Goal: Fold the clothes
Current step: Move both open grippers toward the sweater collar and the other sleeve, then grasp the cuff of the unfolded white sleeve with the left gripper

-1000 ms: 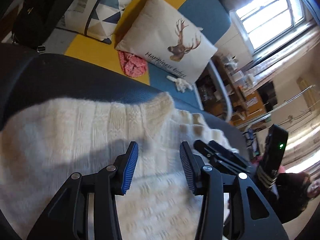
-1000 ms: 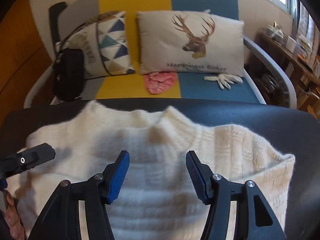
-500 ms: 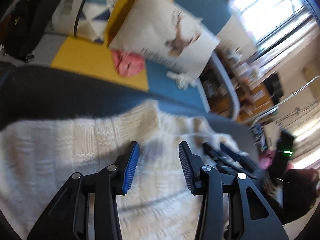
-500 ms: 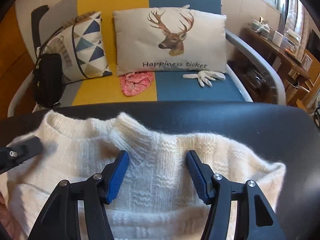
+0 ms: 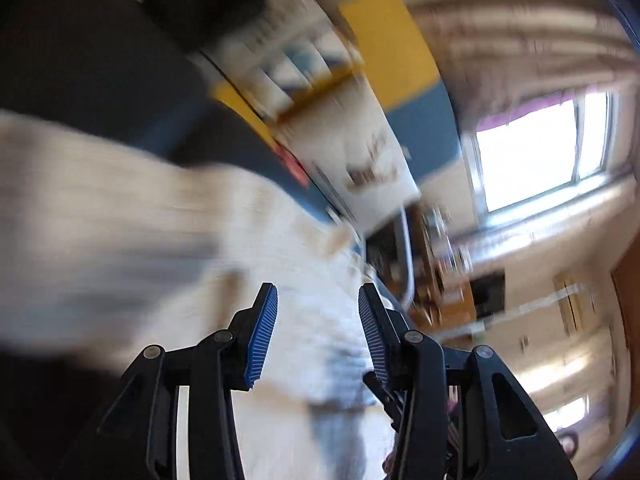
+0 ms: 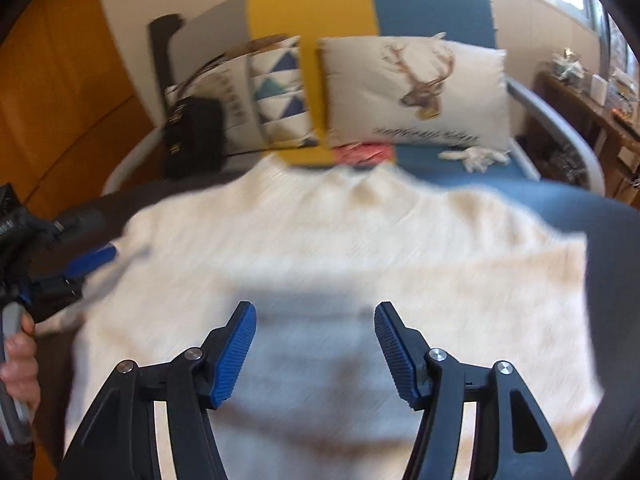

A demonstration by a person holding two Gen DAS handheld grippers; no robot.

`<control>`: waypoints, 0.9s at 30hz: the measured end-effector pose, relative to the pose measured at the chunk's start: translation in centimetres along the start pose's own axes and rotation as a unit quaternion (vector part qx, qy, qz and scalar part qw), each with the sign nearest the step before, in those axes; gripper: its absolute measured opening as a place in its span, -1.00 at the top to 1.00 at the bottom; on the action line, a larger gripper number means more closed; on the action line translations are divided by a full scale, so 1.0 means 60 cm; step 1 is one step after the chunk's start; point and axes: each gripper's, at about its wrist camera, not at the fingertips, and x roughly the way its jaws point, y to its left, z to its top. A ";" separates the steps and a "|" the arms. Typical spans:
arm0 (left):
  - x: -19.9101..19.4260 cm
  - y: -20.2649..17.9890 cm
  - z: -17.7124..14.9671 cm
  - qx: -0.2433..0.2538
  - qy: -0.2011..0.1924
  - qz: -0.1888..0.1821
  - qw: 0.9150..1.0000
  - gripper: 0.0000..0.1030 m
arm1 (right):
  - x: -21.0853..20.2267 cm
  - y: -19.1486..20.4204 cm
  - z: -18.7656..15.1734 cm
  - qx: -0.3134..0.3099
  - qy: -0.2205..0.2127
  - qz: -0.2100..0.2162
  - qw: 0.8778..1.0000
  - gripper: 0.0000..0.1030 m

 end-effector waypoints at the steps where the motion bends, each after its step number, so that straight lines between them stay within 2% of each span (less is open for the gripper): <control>1: -0.048 0.021 -0.002 -0.011 -0.025 -0.001 1.000 0.11 | -0.007 0.016 -0.013 -0.003 0.001 0.009 1.000 -0.22; 3: -0.146 0.077 -0.003 -0.052 -0.079 -0.003 0.995 0.07 | -0.022 0.050 -0.041 -0.010 0.002 0.027 1.000 -0.22; 5: -0.231 0.143 -0.003 -0.106 -0.133 0.001 0.985 0.01 | -0.034 0.082 -0.068 -0.019 0.009 0.042 0.999 -0.22; 7: -0.315 0.212 -0.003 -0.164 -0.185 0.010 0.969 0.01 | -0.047 0.111 -0.094 -0.031 0.014 0.054 0.998 -0.22; 9: -0.372 0.272 -0.005 -0.215 -0.221 0.009 0.951 0.01 | -0.056 0.130 -0.113 -0.041 0.021 0.063 0.997 -0.22; 11: -0.413 0.325 -0.010 -0.264 -0.250 0.007 0.931 0.01 | -0.064 0.148 -0.131 -0.052 0.029 0.065 0.996 -0.22; 14: -0.440 0.383 -0.015 -0.323 -0.270 -0.012 0.907 0.00 | -0.071 0.164 -0.147 -0.060 0.040 0.063 0.995 -0.22; 17: -0.445 0.417 -0.018 -0.361 -0.280 -0.009 0.890 0.00 | -0.076 0.171 -0.156 -0.066 0.045 0.059 0.995 -0.22; 20: -0.439 0.432 -0.010 -0.368 -0.281 -0.006 0.887 0.00 | -0.086 0.178 -0.160 -0.072 0.046 0.055 0.995 -0.22; 23: -0.432 0.438 0.009 -0.364 -0.283 -0.001 0.888 0.00 | -0.090 0.185 -0.161 -0.079 0.047 0.052 0.994 -0.22; 27: -0.419 0.449 0.041 -0.374 -0.282 0.021 0.883 0.00 | -0.092 0.193 -0.160 -0.086 0.048 0.052 0.994 -0.22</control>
